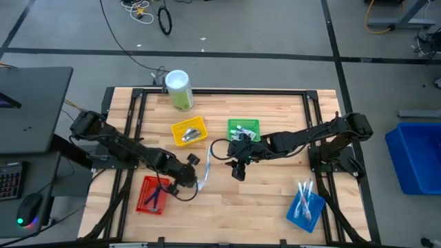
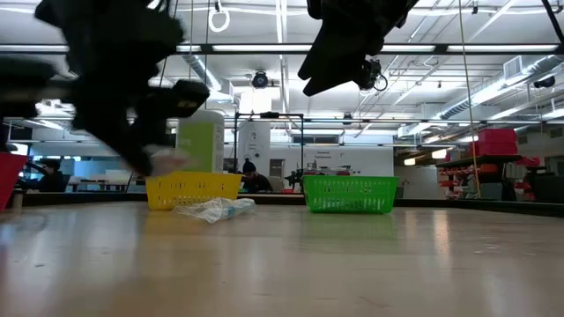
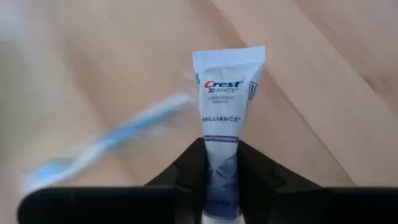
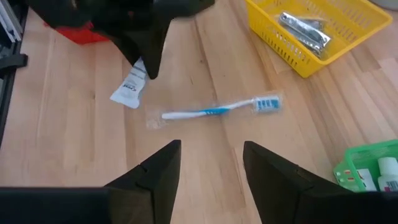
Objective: Pick & Place Travel size toiletries
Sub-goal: Put the white toothpaste into the green bin
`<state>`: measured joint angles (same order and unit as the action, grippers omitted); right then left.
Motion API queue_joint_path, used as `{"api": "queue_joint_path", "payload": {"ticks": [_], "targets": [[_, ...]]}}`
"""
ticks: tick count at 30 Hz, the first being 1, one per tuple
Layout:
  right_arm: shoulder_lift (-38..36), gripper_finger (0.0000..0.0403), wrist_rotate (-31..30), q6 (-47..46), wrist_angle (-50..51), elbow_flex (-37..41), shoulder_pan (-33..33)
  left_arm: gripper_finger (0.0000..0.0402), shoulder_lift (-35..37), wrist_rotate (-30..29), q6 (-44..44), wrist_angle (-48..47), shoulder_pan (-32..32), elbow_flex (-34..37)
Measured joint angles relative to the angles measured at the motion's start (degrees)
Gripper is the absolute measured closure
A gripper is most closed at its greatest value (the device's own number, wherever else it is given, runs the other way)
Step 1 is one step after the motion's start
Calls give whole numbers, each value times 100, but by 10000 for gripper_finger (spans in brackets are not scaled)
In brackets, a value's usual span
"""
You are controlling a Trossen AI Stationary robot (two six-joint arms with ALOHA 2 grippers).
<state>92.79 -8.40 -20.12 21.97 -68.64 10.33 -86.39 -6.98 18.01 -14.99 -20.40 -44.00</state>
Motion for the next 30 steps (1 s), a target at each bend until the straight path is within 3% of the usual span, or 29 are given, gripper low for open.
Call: {"api": "queue_joint_path", "payload": {"ticks": [5, 14, 18, 23, 30], "targets": [[0, 221, -2, -97, 286, 0, 0, 323, 2, -311, -562, -551, 404, -667], [0, 223, -74, -1001, 1841, 0, 108, 327, 4, -730, -820, -112, 1314, -1308], [0, 224, -617, -1201, 1883, 24, 230, 325, 0, -719, -745, 224, 1667, -1304], [0, 225, -641, -1243, 2316, 46, 340, 325, 0, -643, -1043, 716, 2175, -1304], [0, 226, -724, -1958, 3225, 48, 402, 324, -235, -45, -1319, 1892, 2629, -1308]]}}
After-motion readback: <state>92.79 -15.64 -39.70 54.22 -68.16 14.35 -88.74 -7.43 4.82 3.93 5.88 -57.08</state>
